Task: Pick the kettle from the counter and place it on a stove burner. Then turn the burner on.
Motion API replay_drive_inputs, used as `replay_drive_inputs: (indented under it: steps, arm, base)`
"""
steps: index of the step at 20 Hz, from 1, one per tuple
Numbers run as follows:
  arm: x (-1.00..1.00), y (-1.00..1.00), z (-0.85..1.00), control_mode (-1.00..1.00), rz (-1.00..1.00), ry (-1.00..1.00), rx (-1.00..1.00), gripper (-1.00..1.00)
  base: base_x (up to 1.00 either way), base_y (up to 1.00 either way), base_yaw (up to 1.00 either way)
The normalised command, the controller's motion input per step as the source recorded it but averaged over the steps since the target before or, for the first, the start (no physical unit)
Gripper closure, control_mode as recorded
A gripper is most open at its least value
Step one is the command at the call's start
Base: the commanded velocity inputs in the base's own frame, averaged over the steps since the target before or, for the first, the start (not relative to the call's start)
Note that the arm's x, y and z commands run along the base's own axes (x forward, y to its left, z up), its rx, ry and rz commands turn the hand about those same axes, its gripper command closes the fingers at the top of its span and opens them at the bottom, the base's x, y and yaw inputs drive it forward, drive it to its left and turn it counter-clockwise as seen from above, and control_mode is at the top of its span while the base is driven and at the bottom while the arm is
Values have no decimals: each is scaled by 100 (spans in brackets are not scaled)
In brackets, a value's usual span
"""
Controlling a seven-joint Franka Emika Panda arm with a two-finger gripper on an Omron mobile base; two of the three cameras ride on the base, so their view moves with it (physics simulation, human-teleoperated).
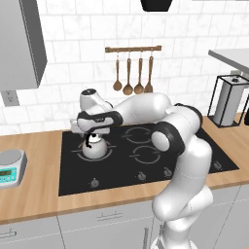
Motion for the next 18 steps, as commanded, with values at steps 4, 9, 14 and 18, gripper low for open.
replay_drive_inputs:
  steps: [4, 9, 14, 18]
  arm:
    - [-19, -3, 34, -100, -3, -9, 0, -100]
    - [-36, -2, 24, -100, 0, -7, 0, -100]
    - [-83, -23, 0, -100, 0, 0, 0, -100]
    - [-87, -29, 0, -100, 0, 3, 0, -100]
  base:
    - [0, 0, 0]
    - [0, 0, 0]
    - [0, 0, 0]
    - [0, 0, 0]
